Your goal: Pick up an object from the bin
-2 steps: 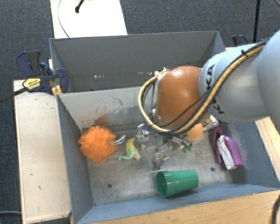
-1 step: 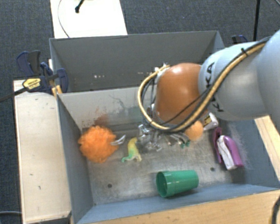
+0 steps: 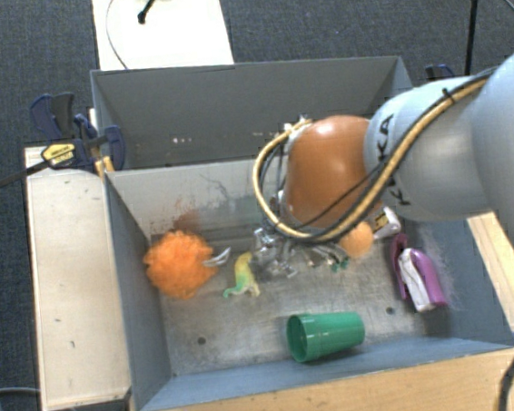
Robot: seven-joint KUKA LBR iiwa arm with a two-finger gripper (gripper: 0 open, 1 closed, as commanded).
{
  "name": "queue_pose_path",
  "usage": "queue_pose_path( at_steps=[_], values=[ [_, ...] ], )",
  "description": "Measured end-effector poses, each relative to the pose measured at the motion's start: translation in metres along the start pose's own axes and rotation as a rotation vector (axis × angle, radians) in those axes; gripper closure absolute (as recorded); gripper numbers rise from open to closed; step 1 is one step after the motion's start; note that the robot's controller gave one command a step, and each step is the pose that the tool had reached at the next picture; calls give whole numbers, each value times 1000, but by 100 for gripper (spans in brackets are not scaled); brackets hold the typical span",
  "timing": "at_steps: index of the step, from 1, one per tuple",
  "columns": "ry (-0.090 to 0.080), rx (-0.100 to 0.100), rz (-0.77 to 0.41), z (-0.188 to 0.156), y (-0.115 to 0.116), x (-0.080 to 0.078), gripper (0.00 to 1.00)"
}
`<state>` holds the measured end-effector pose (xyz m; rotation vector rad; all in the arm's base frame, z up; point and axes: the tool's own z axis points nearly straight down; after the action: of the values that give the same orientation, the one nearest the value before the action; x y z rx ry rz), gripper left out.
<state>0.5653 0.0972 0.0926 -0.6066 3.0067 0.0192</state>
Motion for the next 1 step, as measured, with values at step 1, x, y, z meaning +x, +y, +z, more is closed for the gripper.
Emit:
queue_pose_path(
  at_steps=[1],
  values=[
    [59,-1,-7,9,4,17,100]
  ],
)
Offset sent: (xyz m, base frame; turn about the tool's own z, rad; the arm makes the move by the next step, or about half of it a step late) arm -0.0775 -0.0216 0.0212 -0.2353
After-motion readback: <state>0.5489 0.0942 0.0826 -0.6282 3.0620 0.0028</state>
